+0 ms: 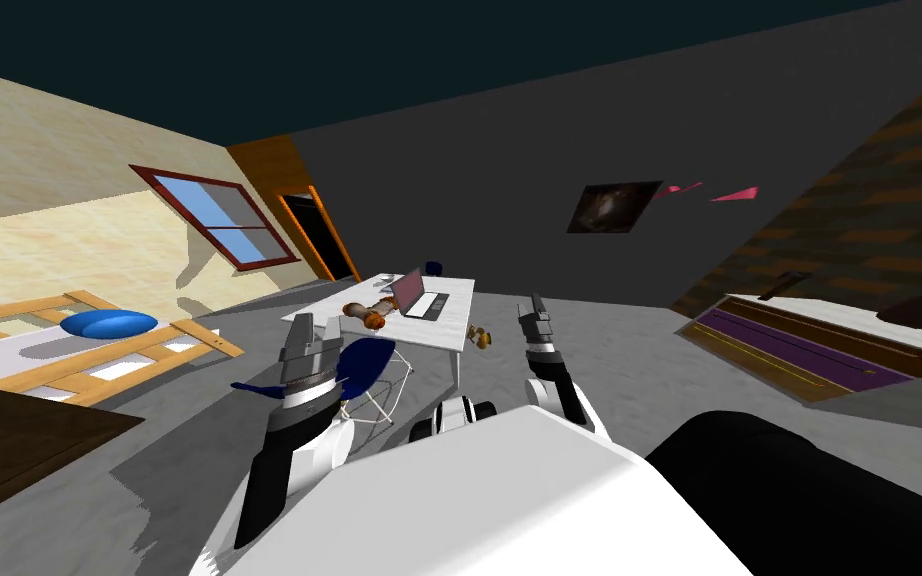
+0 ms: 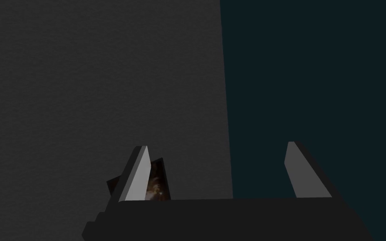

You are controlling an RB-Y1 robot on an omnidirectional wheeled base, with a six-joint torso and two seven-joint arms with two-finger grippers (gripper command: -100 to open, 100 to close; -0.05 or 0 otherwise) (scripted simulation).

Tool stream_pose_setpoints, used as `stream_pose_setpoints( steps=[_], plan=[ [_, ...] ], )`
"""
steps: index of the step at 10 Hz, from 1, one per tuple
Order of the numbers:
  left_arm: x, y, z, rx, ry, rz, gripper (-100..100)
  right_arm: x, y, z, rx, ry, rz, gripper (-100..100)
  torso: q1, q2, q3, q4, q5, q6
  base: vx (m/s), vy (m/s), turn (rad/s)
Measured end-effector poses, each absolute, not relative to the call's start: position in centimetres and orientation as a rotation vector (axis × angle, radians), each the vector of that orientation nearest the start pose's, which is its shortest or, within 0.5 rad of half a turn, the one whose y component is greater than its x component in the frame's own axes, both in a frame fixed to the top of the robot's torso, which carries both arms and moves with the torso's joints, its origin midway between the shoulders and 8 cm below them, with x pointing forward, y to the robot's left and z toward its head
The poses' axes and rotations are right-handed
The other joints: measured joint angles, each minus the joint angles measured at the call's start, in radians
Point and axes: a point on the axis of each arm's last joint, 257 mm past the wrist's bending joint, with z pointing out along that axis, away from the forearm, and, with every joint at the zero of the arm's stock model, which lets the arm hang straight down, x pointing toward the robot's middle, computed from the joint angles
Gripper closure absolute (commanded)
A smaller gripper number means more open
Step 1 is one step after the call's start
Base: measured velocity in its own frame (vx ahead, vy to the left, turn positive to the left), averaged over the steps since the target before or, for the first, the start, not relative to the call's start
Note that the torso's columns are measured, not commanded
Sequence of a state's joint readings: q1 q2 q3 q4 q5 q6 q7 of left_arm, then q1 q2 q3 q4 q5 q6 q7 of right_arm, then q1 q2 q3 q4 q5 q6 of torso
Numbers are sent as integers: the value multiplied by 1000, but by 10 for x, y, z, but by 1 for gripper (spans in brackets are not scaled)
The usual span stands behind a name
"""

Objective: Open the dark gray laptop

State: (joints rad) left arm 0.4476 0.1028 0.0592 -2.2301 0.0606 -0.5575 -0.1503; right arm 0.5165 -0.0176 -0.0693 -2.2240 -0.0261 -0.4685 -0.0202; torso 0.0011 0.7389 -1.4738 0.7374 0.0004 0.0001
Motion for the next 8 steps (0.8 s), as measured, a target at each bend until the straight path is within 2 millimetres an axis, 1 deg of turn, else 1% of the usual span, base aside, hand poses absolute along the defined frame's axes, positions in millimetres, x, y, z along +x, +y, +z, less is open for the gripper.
stream_pose_setpoints(
  steps=[2, 4, 5, 6, 8],
  plan=[
    [354, 288, 24, -502, 699, -1170, -100, 352, -311, -11, 744, 666, 1236, 0, -1, 0, -2, 1, 0, 0, -87, 57, -294],
    [364, 283, 15, -491, 759, -1169, -100, 352, -311, -11, 744, 666, 1236, 0, -1, 0, -2, 1, 0, 0, -112, 58, -365],
    [370, 284, 11, -485, 790, -1166, -100, 352, -311, -11, 744, 666, 1236, 0, -1, 0, -2, 1, 0, 0, -116, 51, -458],
    [375, 283, 3, -482, 824, -1163, -100, 352, -311, -11, 744, 666, 1236, 0, -1, -1, -2, 1, 0, 0, -121, 49, -434],
    [386, 279, -8, -469, 889, -1154, -100, 352, -311, -11, 744, 666, 1236, 0, 0, 0, -2, 1, 0, 0, -138, 52, -374]
  ],
)
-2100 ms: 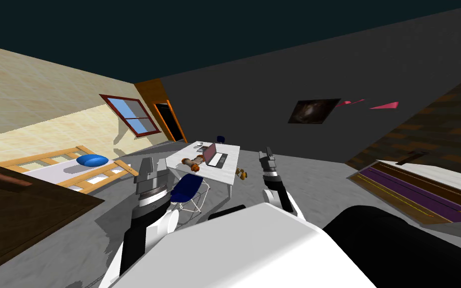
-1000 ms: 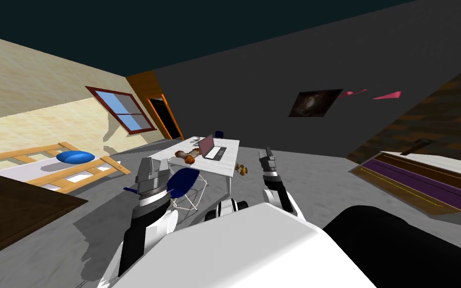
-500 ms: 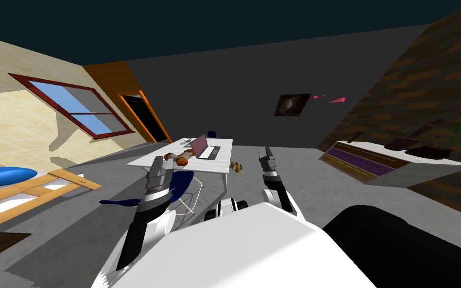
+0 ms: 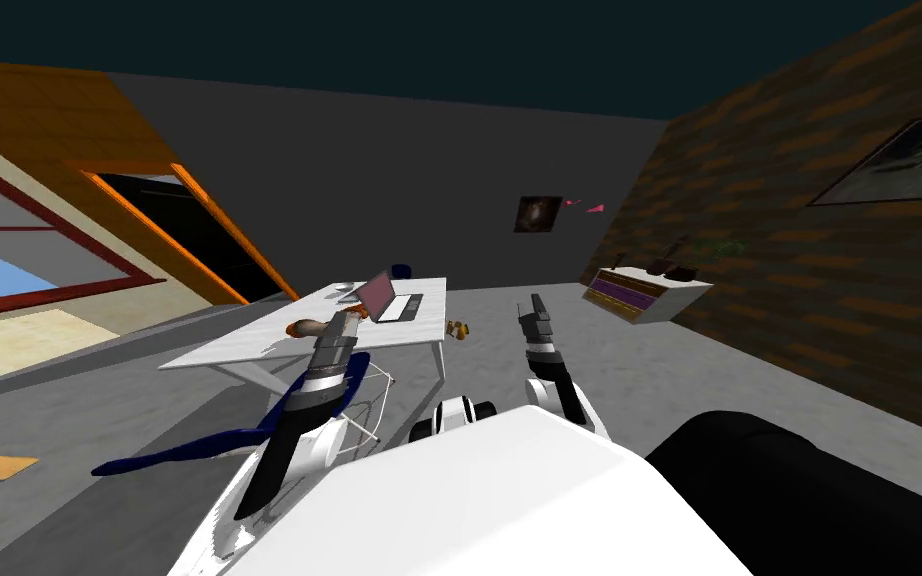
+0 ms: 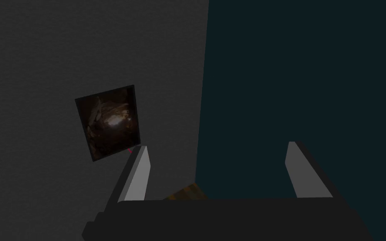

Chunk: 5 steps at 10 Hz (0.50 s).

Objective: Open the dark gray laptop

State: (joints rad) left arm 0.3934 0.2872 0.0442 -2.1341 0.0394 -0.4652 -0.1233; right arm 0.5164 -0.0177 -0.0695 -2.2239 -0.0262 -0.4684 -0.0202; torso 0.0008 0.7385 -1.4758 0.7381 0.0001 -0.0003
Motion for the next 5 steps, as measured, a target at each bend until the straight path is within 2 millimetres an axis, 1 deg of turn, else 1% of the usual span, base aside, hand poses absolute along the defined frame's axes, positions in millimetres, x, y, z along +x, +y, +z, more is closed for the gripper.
stream_pose_setpoints(
  steps=[1, 2, 3, 5],
  plan=[
    [393, 279, -14, -466, 924, -1146, -100, 352, -311, -11, 744, 666, 1236, 0, -1, 0, 0, 0, 0, 0, -140, 47, -439],
    [401, 279, -23, -463, 958, -1136, -100, 352, -311, -11, 744, 666, 1236, 0, 0, 0, 0, 0, 0, 0, -131, 61, -350],
    [408, 280, -31, -460, 992, -1123, -100, 352, -312, -11, 744, 666, 1236, 0, 0, -1, -1, 0, 0, 0, -120, 54, -436],
    [417, 285, -46, -457, 1057, -1090, -100, 352, -312, -11, 744, 666, 1236, 0, -1, -1, -1, 0, 0, 0, -109, 52, -457]
  ],
)
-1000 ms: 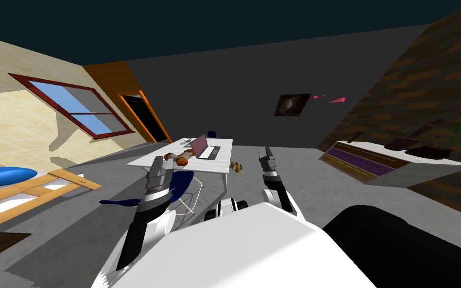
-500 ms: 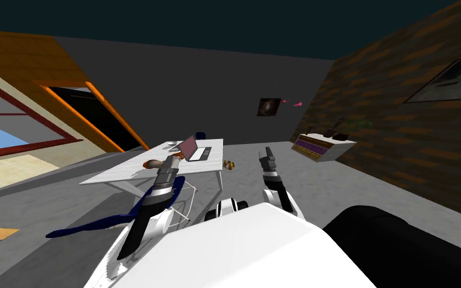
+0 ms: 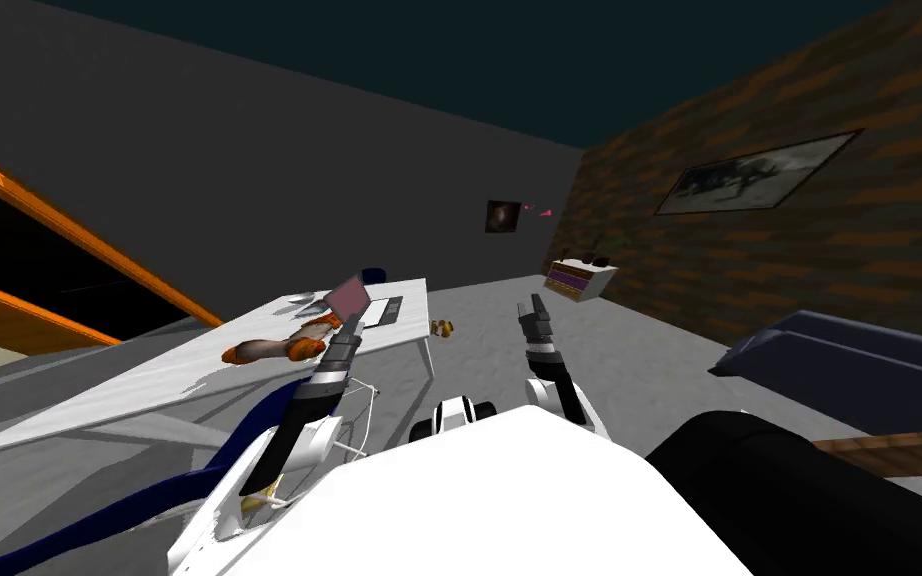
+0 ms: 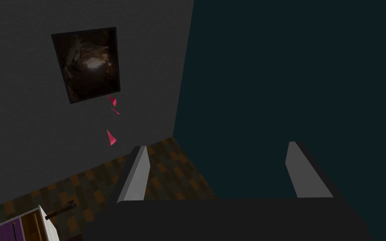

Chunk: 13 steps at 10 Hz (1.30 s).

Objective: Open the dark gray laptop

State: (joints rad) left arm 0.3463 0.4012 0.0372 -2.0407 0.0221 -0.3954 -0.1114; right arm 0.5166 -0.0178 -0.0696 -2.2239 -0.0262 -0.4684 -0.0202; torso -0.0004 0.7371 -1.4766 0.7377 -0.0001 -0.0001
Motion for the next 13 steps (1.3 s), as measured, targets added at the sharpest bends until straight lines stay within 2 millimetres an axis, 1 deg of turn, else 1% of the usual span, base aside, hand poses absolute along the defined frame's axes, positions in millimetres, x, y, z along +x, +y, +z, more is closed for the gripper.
stream_pose_setpoints(
  steps=[1, 3, 4, 5, 6, 7, 9, 10, 11, 12, 13],
  plan=[
    [422, 288, -52, -457, 1088, -1068, -100, 352, -312, -11, 744, 666, 1236, 0, 1, -1, 0, 0, 0, 0, -87, 73, -389],
    [431, 303, -66, -463, 1150, -1012, -100, 352, -312, -11, 744, 666, 1236, 0, 1, 0, 0, 0, 0, 0, -76, 81, -351],
    [435, 313, -76, -469, 1179, -979, -100, 352, -312, -11, 744, 666, 1236, 0, 2, 0, 0, 0, 1, 0, -74, 96, -382],
    [437, 324, -82, -473, 1204, -945, -100, 352, -312, -11, 744, 666, 1236, 0, 1, 1, 0, 0, 0, 0, -50, 69, -76],
    [441, 327, -86, -478, 1217, -928, -100, 352, -312, -11, 745, 666, 1235, 0, -1, -1, 0, 0, 0, -1, -23, 58, -134],
    [446, 336, -92, -484, 1234, -901, -100, 352, -312, -11, 745, 666, 1236, 0, -1, -1, -1, 0, 0, 0, -20, 79, -324],
    [452, 362, -105, -503, 1274, -822, -100, 352, -312, -11, 744, 666, 1235, 0, 3, 1, 0, 0, 1, 0, -29, 131, -318],
    [454, 379, -114, -518, 1295, -776, -100, 352, -312, -11, 744, 666, 1235, 0, 4, 1, 1, 0, 1, 0, -36, 160, -279],
    [455, 400, -122, -532, 1313, -728, -100, 352, -312, -11, 744, 666, 1235, 0, 3, 1, 1, 0, 1, 0, -36, 161, -276],
    [454, 416, -125, -546, 1326, -683, -100, 352, -312, -11, 744, 667, 1235, 0, 1, 1, 1, 0, 0, 0, -36, 178, -245],
    [455, 433, -135, -566, 1341, -635, -100, 352, -312, -11, 744, 667, 1235, 0, 1, 0, 0, 0, 0, 0, -39, 178, -229]
  ],
)
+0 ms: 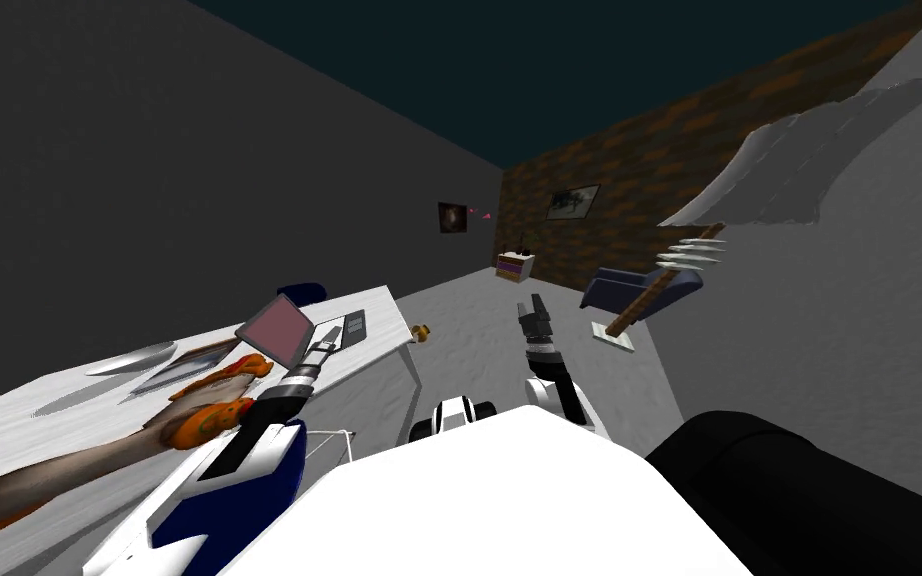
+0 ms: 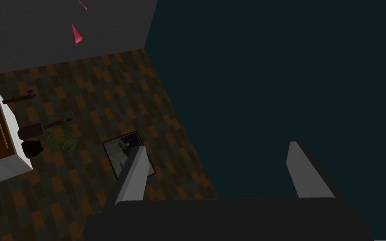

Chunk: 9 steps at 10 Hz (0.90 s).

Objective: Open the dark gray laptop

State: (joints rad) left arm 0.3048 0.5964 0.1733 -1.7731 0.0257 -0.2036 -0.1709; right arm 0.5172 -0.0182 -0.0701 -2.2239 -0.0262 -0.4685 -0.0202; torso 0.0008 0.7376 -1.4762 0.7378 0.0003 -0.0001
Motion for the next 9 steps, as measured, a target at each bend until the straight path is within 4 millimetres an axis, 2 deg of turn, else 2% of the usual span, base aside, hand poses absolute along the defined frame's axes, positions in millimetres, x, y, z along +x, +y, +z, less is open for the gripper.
stream_pose_setpoints(
  steps=[3, 5, 7, 9],
  plan=[
    [449, 489, -145, -618, 1373, -492, -100, 352, -312, -11, 744, 667, 1235, 0, 0, 0, 0, 0, 0, 0, -37, 186, -210],
    [437, 524, -152, -655, 1388, -405, -100, 352, -312, -11, 745, 667, 1235, 0, -1, -1, -1, 0, 0, 0, -12, 176, -176],
    [429, 554, -157, -688, 1398, -328, -100, 352, -312, -11, 745, 667, 1235, 0, -2, 1, 1, 0, -1, 0, -43, 126, -113],
    [423, 575, -164, -713, 1405, -275, -100, 352, -312, -11, 745, 666, 1235, 0, -2, 1, 1, 0, -1, 0, -64, 136, -163]
  ],
)
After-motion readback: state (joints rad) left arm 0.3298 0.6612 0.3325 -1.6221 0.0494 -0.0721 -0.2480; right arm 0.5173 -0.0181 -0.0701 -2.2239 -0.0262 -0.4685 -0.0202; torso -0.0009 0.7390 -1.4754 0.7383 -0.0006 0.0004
